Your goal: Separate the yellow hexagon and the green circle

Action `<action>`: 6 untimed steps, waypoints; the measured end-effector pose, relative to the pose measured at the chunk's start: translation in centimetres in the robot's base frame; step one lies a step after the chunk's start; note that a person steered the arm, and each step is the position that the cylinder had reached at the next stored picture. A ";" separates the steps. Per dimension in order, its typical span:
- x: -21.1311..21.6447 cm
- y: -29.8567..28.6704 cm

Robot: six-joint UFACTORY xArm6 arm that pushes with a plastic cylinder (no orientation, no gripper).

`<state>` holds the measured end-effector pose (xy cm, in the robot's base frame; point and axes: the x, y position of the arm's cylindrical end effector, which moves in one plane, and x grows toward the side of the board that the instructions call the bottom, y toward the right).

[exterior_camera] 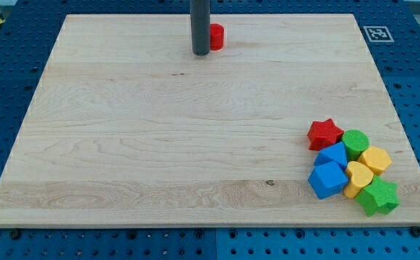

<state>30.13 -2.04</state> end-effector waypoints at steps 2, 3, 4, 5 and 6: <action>4.2 1.5; 7.1 9.6; 7.1 11.9; 7.1 12.5; 9.8 22.0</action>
<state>39.94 19.91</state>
